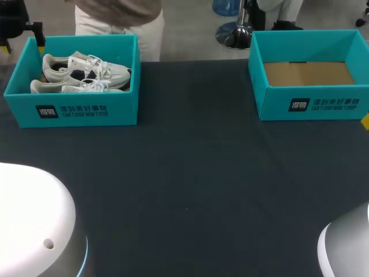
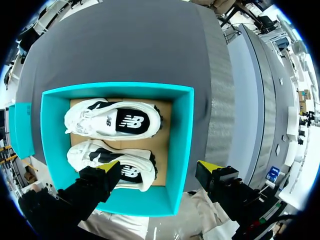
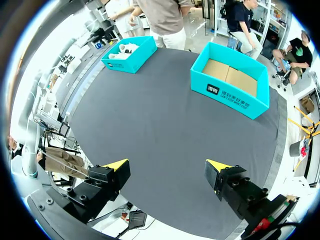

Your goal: Take the shoe out of the shoebox, open the shoe tongue, remove and reinsert the insole, then place the shoe into the shoebox

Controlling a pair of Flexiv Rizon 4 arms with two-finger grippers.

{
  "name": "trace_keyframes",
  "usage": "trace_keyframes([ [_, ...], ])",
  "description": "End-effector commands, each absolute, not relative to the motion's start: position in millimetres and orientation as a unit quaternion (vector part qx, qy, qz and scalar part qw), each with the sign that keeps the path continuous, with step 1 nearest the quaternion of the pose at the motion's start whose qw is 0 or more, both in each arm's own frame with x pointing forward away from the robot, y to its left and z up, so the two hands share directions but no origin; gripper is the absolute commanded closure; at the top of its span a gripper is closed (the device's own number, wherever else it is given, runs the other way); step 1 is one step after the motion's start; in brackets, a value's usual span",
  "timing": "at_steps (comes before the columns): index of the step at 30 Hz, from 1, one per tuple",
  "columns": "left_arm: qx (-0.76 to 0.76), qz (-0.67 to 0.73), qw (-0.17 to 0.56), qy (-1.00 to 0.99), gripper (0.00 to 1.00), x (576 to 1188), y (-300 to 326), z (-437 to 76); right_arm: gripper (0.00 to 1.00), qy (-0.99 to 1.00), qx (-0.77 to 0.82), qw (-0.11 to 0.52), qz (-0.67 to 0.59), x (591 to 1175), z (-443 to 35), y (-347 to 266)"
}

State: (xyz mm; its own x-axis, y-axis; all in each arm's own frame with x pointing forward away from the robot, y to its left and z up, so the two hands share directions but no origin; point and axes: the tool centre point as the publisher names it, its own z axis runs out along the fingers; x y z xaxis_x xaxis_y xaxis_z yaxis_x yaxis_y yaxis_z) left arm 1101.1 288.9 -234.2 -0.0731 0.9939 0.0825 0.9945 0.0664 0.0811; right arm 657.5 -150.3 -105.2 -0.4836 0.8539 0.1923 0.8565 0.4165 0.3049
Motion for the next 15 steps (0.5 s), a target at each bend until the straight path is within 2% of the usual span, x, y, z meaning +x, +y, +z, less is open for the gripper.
trace_keyframes([
  [1,-0.676,-0.057,0.002,-0.734,0.00,1093,288,-246,0.00,-0.842,-0.508,0.006,-0.181,660,-105,-150],
  [15,-0.683,-0.013,0.017,-0.730,0.00,1061,282,-285,0.00,-0.842,-0.508,0.006,-0.181,660,-105,-150],
])
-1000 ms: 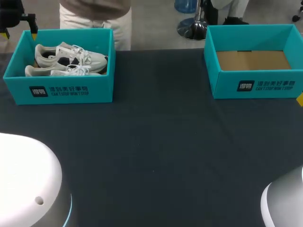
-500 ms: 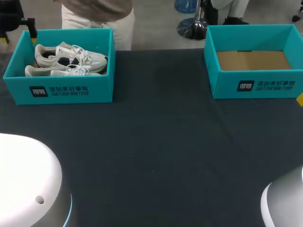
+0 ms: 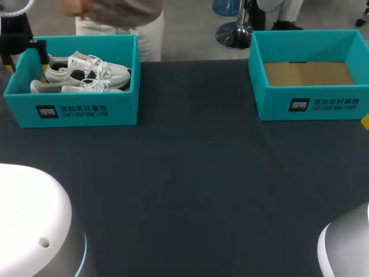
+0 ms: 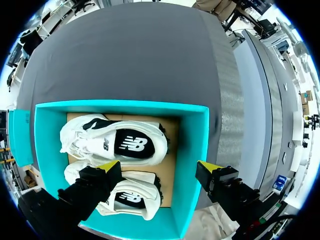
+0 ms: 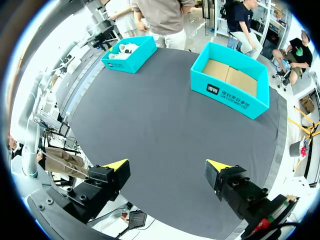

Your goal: Take the shoe out of the shoebox, open the shoe tongue, remove and reinsert the insole, then place the shoe into the shoebox

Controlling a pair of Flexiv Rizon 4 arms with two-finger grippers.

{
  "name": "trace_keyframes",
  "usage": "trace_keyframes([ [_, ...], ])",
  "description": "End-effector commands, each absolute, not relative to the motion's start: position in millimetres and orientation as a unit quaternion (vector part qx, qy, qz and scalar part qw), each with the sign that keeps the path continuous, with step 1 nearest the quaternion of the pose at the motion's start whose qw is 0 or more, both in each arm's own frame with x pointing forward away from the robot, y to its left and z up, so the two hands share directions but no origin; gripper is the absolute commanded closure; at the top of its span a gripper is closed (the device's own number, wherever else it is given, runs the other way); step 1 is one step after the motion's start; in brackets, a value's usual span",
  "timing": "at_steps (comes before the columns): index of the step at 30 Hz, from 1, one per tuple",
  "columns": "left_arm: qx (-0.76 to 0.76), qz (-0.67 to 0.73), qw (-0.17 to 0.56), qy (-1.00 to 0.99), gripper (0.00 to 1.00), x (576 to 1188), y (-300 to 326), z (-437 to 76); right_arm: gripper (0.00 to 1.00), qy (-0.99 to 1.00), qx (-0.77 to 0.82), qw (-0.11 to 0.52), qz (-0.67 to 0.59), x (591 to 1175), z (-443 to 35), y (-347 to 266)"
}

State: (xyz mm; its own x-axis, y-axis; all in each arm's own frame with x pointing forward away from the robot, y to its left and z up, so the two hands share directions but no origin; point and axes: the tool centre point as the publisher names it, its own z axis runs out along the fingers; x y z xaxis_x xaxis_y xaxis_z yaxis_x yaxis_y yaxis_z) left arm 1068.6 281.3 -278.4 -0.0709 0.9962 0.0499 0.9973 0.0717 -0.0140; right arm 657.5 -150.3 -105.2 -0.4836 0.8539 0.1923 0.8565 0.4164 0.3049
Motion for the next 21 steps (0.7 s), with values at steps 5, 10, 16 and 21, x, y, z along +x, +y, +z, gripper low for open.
trace_keyframes([
  [5,-0.682,-0.007,0.014,-0.731,0.00,1056,281,-294,0.00,-0.842,-0.508,0.006,-0.181,660,-105,-150],
  [10,-0.683,-0.006,0.013,-0.730,0.00,1052,280,-304,0.00,-0.842,-0.508,0.006,-0.181,660,-105,-150],
  [16,-0.683,-0.012,0.008,-0.730,0.00,1051,279,-319,0.00,-0.842,-0.508,0.006,-0.181,660,-105,-150],
  [21,-0.682,-0.015,0.001,-0.731,0.00,1054,277,-327,0.00,-0.842,-0.508,0.006,-0.181,660,-105,-150],
])
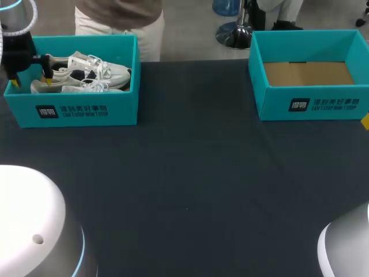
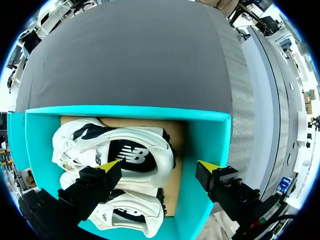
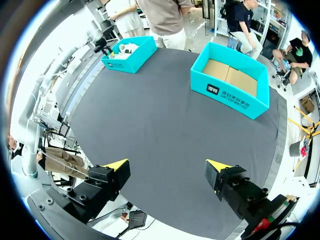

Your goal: Take the shoe out of the shoebox, open the shoe tongue, remove and reinsert the insole, then place the shoe into the shoebox

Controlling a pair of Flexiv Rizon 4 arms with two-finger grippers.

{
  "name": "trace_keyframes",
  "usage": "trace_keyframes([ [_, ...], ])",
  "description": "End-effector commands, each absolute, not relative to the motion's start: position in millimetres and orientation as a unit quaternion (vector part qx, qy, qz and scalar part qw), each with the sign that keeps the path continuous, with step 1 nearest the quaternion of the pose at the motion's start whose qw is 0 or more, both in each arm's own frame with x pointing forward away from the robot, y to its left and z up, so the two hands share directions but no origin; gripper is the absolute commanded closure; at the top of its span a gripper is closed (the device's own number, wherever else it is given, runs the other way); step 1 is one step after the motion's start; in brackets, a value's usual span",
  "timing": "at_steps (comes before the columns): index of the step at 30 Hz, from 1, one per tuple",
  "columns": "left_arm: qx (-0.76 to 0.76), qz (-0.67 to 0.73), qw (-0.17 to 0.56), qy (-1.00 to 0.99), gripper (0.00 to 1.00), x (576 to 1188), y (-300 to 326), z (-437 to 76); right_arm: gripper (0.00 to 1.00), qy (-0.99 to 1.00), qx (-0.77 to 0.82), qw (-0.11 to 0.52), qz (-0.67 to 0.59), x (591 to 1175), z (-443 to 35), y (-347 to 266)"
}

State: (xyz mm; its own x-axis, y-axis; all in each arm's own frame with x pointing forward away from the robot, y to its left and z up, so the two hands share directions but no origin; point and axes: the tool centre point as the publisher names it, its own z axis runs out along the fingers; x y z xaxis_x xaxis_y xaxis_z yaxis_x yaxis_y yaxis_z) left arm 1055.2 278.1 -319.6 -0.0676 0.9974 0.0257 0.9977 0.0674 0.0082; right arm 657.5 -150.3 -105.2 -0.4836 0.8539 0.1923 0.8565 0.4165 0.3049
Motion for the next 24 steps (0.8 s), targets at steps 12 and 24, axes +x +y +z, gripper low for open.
trace_keyframes([
  [12,-0.676,-0.019,0.001,-0.737,0.00,1057,275,-343,0.00,-0.842,-0.508,0.006,-0.181,660,-105,-150],
  [24,-0.672,-0.026,-0.001,-0.740,0.06,1061,276,-347,0.00,-0.842,-0.508,0.006,-0.181,660,-105,-150],
])
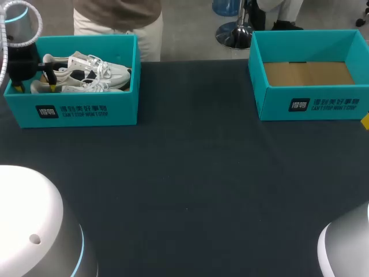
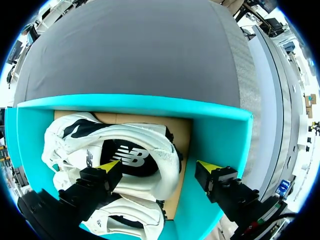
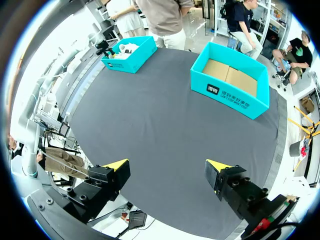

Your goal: Take the shoe out of the shoebox, open the shoe tongue, remove and reinsert the insole, then place the shoe into the shoebox

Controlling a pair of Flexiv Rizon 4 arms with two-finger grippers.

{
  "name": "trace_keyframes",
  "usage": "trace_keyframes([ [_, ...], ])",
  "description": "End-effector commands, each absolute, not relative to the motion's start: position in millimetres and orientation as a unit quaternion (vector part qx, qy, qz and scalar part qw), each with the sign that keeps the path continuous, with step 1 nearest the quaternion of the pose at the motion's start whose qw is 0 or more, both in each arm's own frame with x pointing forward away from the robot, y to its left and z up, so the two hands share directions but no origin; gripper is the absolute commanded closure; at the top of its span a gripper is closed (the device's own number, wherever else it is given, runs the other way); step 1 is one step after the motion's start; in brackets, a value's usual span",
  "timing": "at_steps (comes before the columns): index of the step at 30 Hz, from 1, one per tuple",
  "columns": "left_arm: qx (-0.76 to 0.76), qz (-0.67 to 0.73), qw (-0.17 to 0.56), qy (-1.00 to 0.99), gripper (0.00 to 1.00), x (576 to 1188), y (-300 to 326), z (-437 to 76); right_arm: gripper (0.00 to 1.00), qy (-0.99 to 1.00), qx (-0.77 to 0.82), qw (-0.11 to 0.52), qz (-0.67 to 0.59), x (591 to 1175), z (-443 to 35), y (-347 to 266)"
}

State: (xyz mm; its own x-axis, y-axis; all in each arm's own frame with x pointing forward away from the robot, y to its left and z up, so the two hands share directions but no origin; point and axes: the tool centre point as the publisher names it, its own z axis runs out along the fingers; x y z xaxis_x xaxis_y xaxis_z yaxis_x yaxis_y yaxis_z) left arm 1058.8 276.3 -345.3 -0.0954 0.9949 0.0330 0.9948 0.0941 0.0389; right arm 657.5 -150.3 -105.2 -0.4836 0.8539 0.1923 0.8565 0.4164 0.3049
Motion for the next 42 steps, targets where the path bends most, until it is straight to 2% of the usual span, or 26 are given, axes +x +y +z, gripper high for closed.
trace_keyframes([
  [1,0.672,0.027,0.001,0.740,0.09,1061,276,-348,0.00,-0.842,-0.508,0.006,-0.181,660,-105,-150],
  [5,0.671,0.027,0.002,0.741,0.16,1061,275,-350,0.00,-0.842,-0.508,0.006,-0.181,660,-105,-150],
  [7,0.670,0.027,0.001,0.742,0.33,1061,275,-351,0.00,-0.842,-0.508,0.006,-0.181,660,-105,-150],
  [8,0.670,0.027,0.000,0.742,0.51,1061,275,-351,0.00,-0.842,-0.508,0.006,-0.181,660,-105,-150],
  [10,0.671,0.028,-0.002,0.741,0.62,1060,274,-353,0.00,-0.842,-0.508,0.006,-0.181,660,-105,-150],
  [16,0.670,0.032,-0.006,0.742,0.71,1058,277,-354,0.00,-0.842,-0.508,0.006,-0.181,660,-105,-150],
  [21,0.672,0.038,-0.006,0.740,1.00,1058,279,-352,0.00,-0.842,-0.508,0.006,-0.181,660,-105,-150],
  [30,0.669,0.051,0.020,0.741,1.00,1057,287,-325,0.00,-0.842,-0.508,0.006,-0.181,660,-105,-150],
  [42,0.641,0.071,0.036,0.763,1.00,1058,294,-244,0.00,-0.842,-0.508,0.006,-0.181,660,-105,-150],
])
